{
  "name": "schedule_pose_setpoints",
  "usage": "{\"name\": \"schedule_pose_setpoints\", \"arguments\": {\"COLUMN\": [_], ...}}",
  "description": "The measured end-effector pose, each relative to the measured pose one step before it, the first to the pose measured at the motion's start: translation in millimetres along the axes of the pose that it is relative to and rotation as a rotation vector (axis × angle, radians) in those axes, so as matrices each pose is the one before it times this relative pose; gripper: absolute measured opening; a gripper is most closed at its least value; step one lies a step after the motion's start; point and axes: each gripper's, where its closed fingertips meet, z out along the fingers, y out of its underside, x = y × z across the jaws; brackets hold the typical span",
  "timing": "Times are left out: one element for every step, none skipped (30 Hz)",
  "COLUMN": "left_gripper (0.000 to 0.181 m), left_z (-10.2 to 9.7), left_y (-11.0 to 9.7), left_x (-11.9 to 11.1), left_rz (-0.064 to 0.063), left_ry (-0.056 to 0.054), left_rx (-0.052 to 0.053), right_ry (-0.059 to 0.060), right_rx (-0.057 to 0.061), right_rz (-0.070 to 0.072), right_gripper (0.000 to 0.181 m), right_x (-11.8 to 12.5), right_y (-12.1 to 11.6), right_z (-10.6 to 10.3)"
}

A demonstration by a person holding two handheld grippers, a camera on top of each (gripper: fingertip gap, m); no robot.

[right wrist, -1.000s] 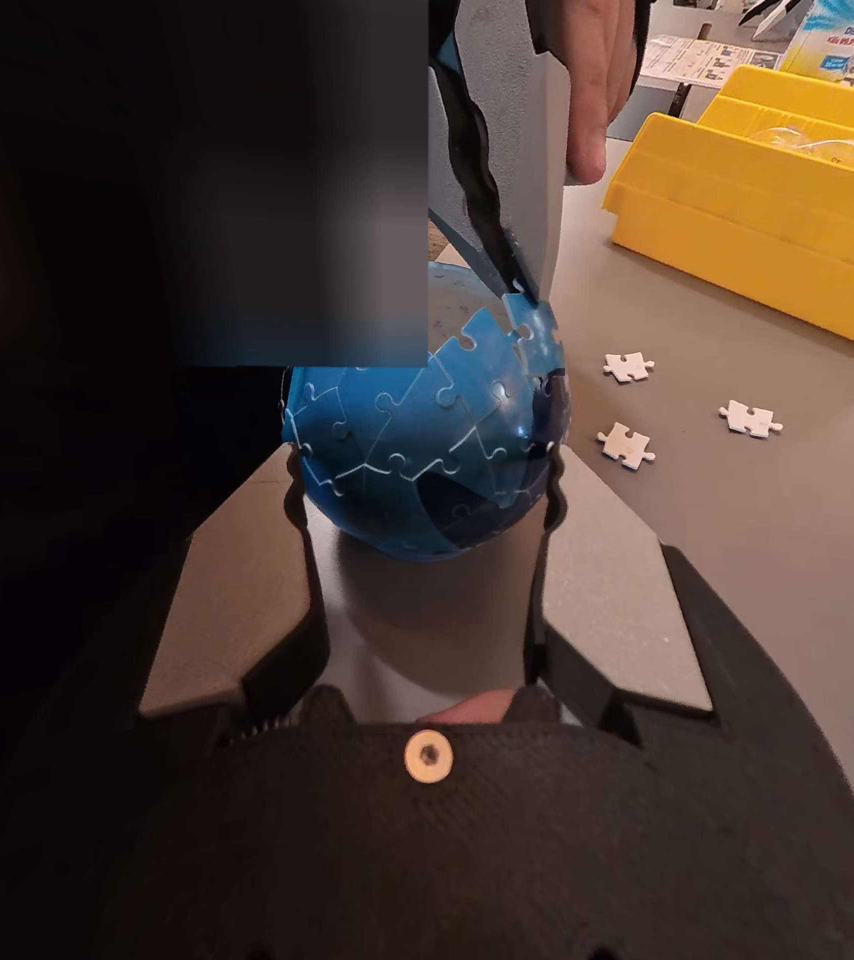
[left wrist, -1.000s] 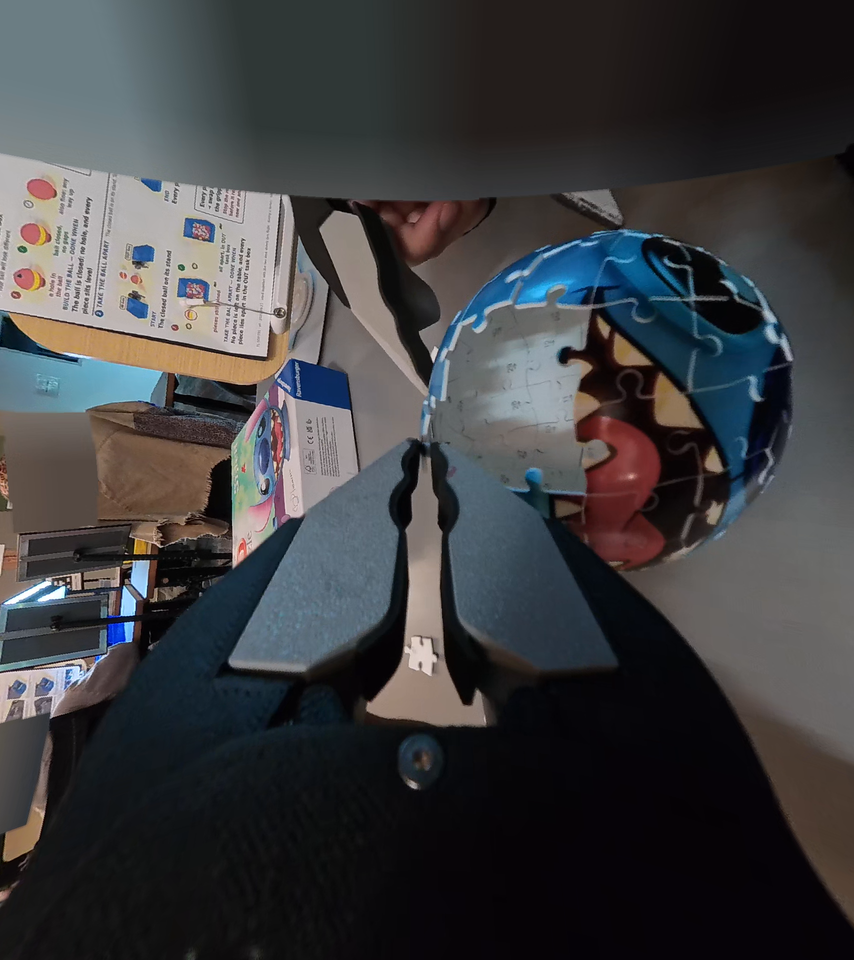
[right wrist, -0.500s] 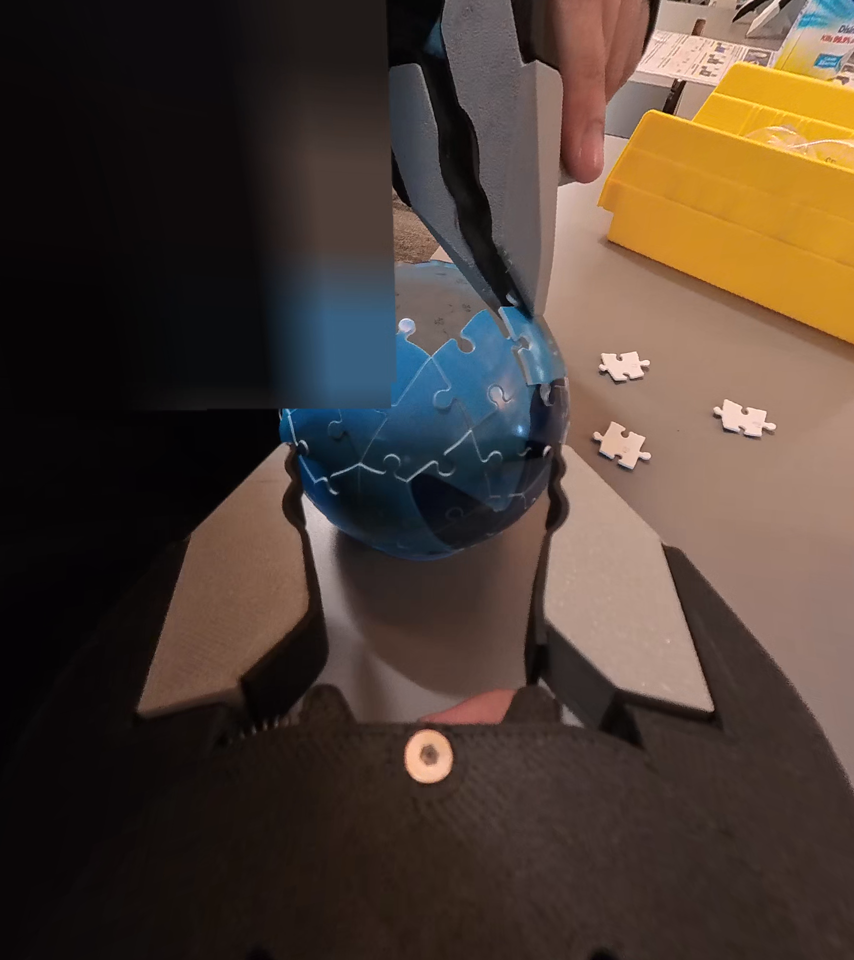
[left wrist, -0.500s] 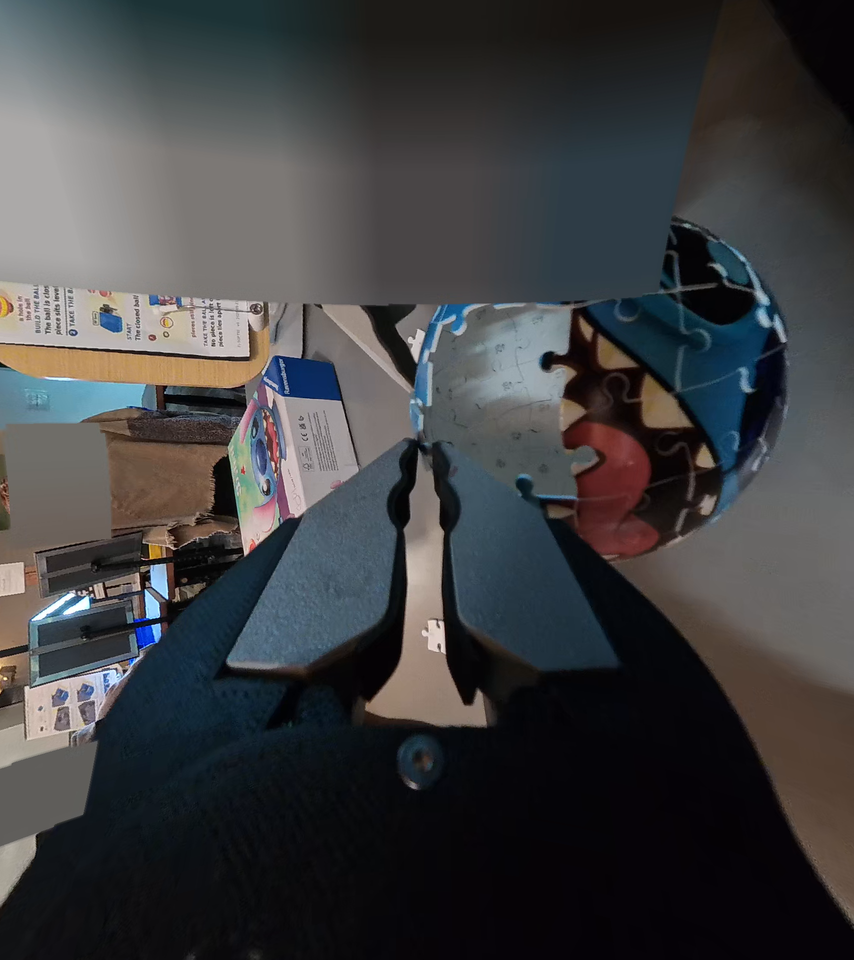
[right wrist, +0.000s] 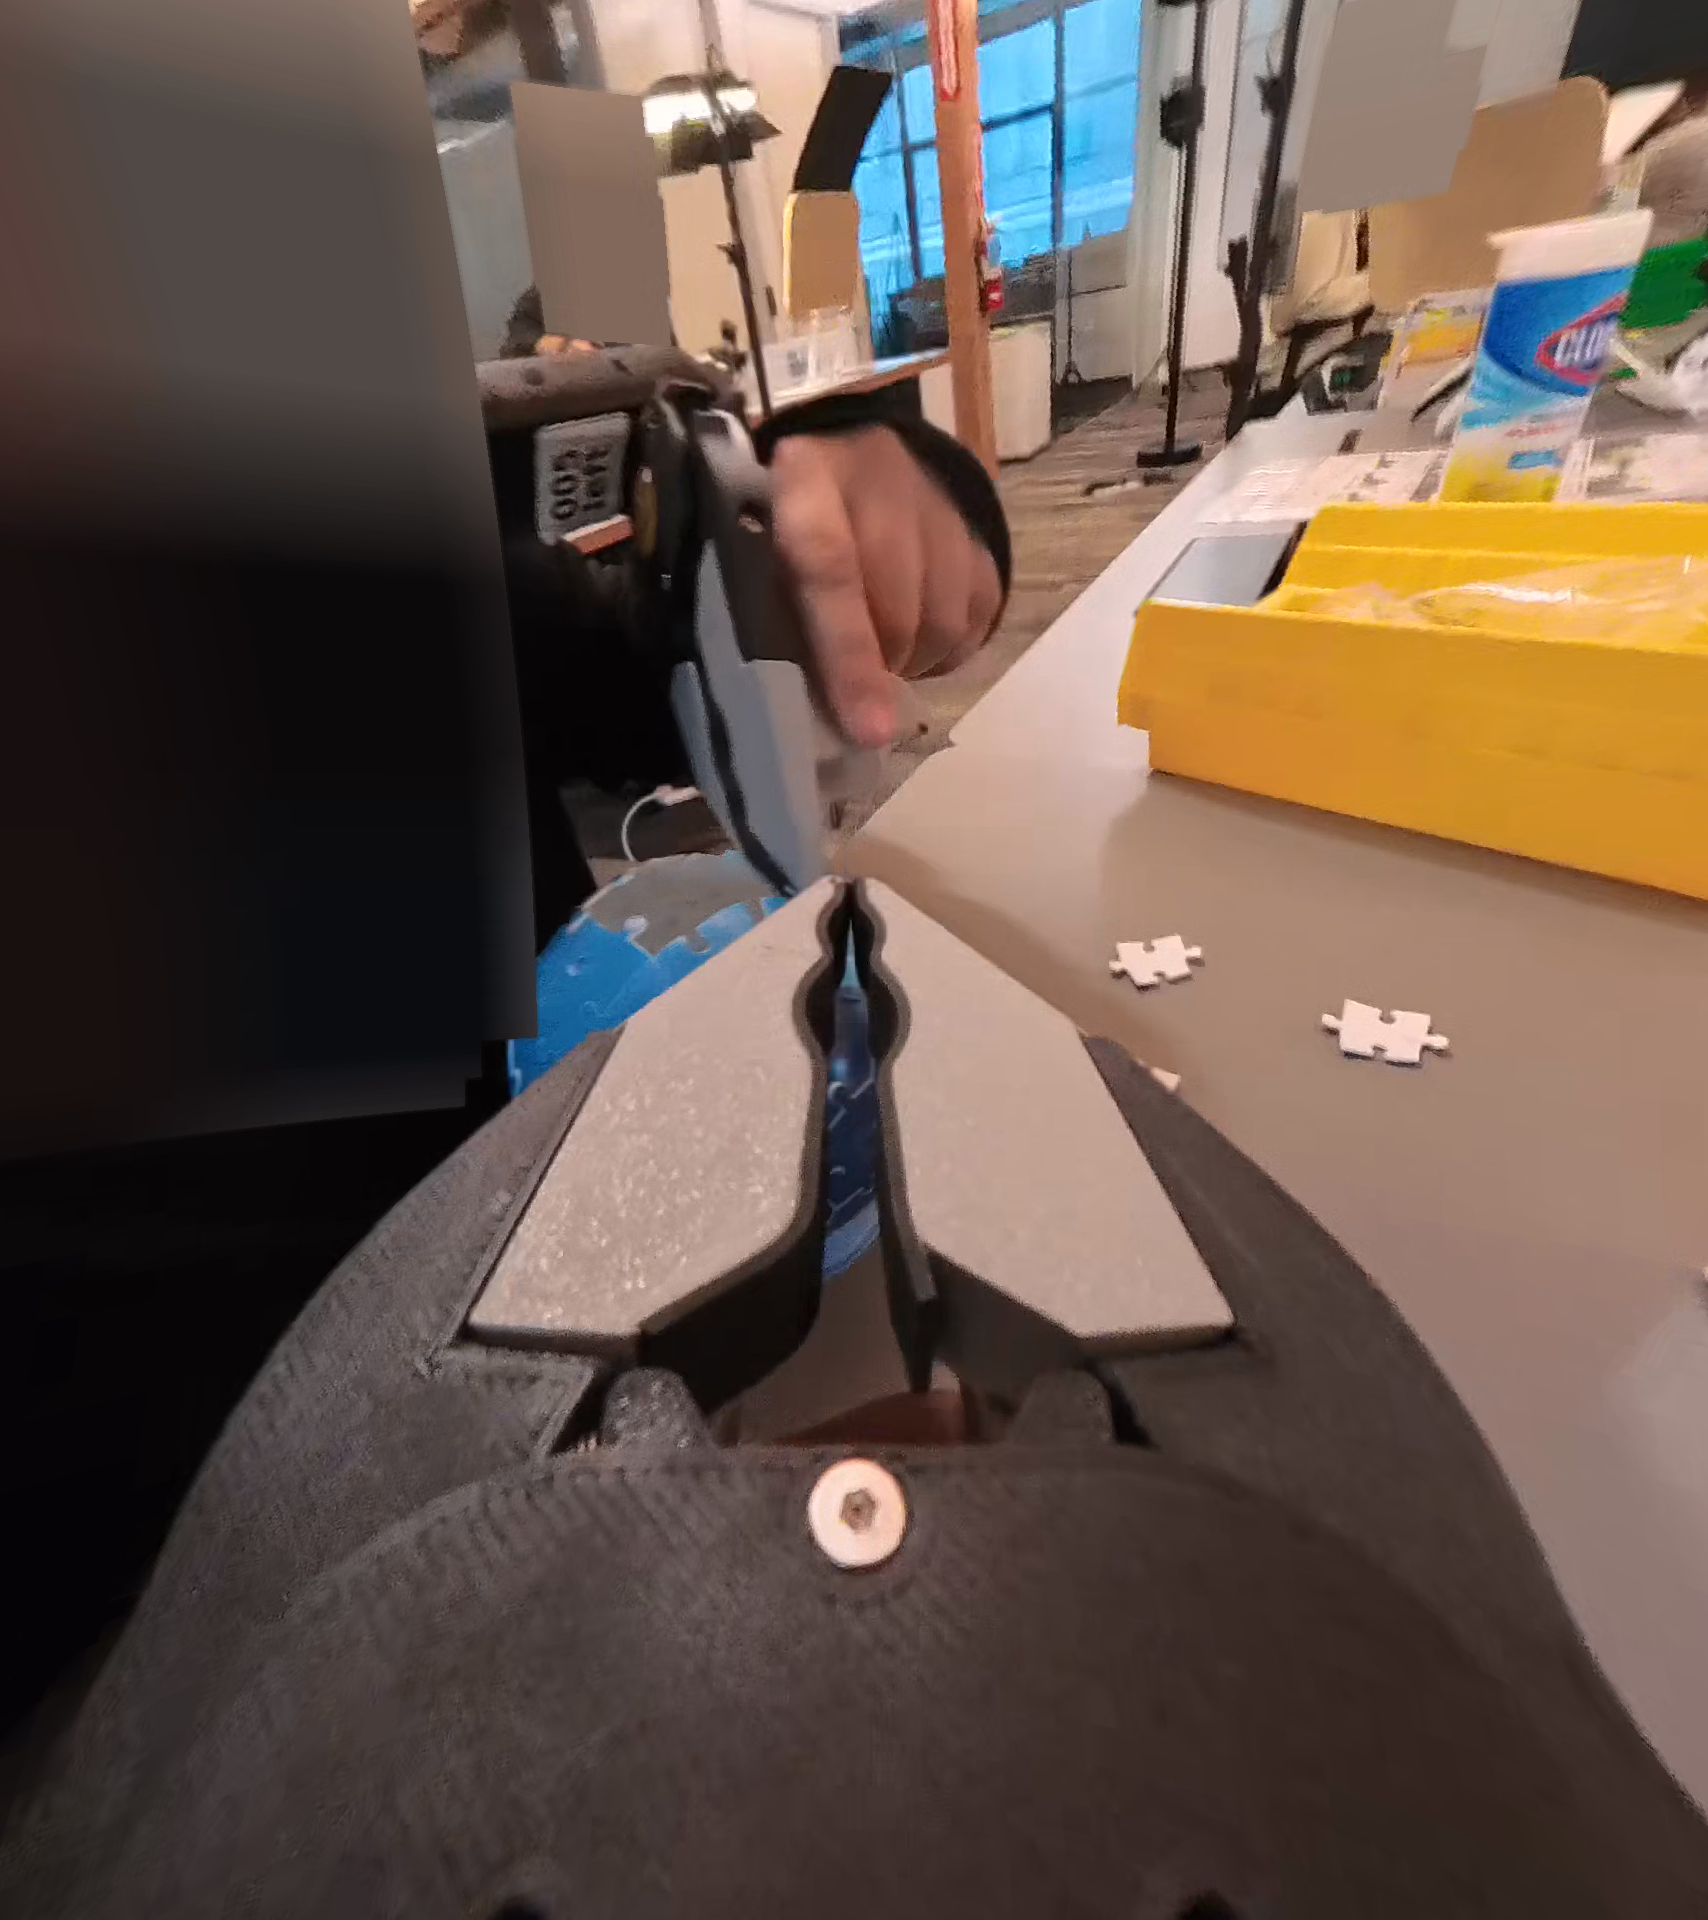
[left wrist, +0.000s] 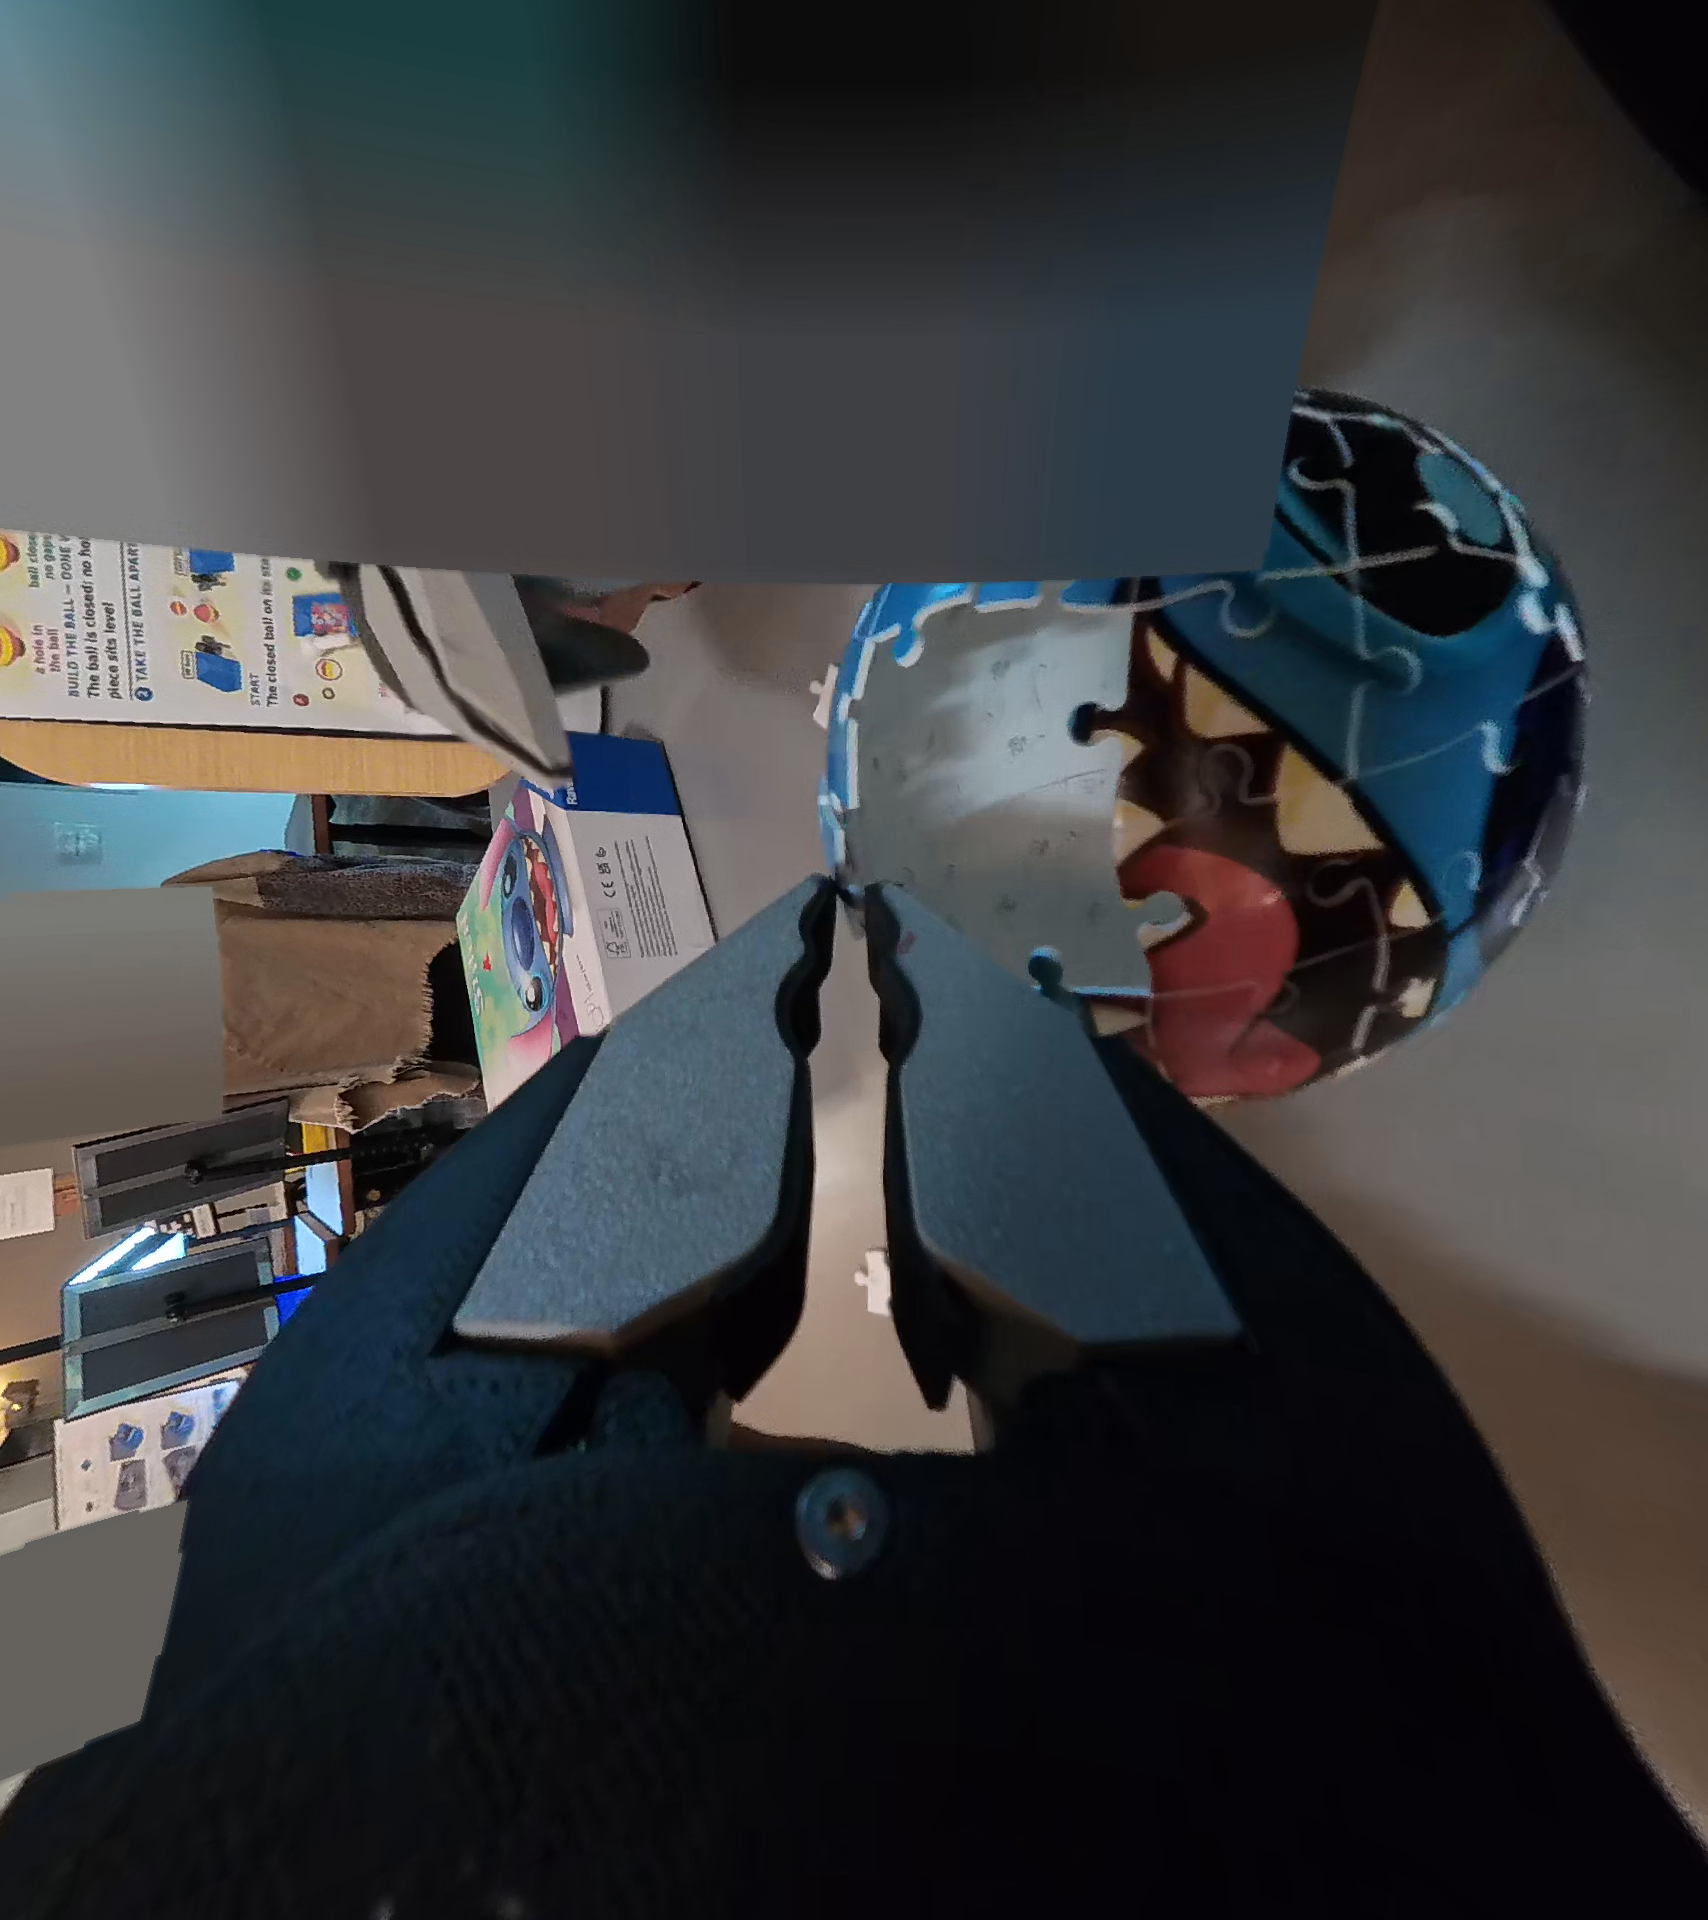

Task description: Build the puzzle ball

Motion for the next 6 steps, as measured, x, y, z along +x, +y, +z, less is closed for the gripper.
{"name": "schedule_pose_setpoints", "arguments": {"left_gripper": [0.003,0.003,0.003,0.004,0.004,0.004], "left_z": [0.06,-0.08,-0.13,-0.23,-0.10,0.01], "left_y": [0.79,0.46,-0.01,-0.23,-0.15,-0.16], "left_x": [0.27,0.25,0.16,0.19,0.05,-0.05], "left_rz": [0.0031,0.0035,0.0019,0.0003,0.0007,0.0003], "left_ry": [0.0004,0.0006,0.0014,0.0025,0.0017,0.0015], "left_rx": [-0.0023,-0.0007,0.0018,0.0033,0.0038,0.0060], "right_ry": [0.0038,-0.0035,-0.0050,-0.0019,-0.0036,-0.0021], "right_rx": [-0.0301,-0.0331,-0.0302,-0.0312,-0.0304,-0.0293], "right_rz": [0.0174,0.0013,-0.0101,-0.0135,-0.0137,-0.0112], "right_gripper": [0.000,0.000,0.000,0.000,0.000,0.000], "right_x": [4.08,1.56,0.18,-0.24,-0.74,-0.50], "right_y": [4.38,5.49,5.62,5.72,5.36,4.98], "right_z": [4.48,5.36,5.68,5.67,5.45,4.96]}}
